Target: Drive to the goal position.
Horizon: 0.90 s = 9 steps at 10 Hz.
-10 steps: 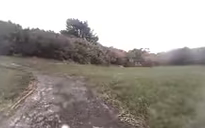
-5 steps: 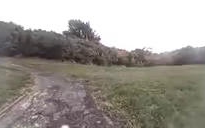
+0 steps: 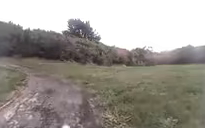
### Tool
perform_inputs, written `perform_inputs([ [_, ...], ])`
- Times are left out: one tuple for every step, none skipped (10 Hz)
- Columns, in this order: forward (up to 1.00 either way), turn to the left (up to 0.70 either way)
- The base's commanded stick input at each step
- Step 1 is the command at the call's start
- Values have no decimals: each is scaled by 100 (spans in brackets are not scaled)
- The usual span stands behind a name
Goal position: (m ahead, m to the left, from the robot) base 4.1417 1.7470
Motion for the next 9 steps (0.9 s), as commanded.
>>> perform_inputs([
  [70, 35],
  [70, 35],
  [70, 35],
  [70, 35],
  [70, 35],
  [70, 35],
  [70, 35],
  [70, 35],
  [70, 35],
])
